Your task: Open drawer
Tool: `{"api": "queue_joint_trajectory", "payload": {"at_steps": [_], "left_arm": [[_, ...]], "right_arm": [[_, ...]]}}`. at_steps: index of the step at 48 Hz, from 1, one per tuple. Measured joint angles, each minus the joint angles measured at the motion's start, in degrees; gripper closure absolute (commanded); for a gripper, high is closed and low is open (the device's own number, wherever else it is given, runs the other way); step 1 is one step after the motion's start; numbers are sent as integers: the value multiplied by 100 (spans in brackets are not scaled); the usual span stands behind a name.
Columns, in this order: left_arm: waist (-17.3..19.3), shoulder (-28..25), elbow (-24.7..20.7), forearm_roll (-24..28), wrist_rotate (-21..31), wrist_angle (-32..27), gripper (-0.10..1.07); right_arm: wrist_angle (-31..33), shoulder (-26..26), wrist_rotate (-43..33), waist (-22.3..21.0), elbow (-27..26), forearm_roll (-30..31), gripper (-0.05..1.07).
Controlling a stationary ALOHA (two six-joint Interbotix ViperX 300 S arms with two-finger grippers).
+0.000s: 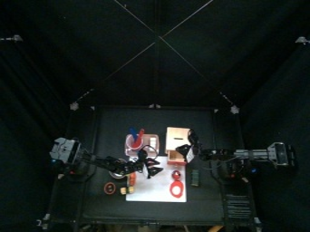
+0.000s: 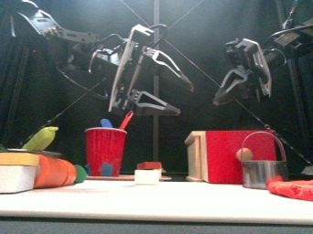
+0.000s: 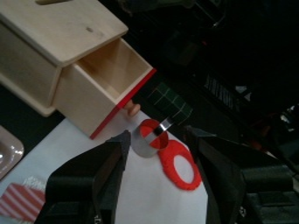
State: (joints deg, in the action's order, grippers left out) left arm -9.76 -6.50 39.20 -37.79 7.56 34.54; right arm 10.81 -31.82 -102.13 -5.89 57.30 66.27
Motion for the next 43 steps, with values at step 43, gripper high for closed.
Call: {"api": "queue_joint_trajectory", "payload": {"at_steps": [43], "left_arm": [[668,606,-35,-615,-299,-2153,9]], "right_arm": [[62,18,0,9,105,-97,89]]}}
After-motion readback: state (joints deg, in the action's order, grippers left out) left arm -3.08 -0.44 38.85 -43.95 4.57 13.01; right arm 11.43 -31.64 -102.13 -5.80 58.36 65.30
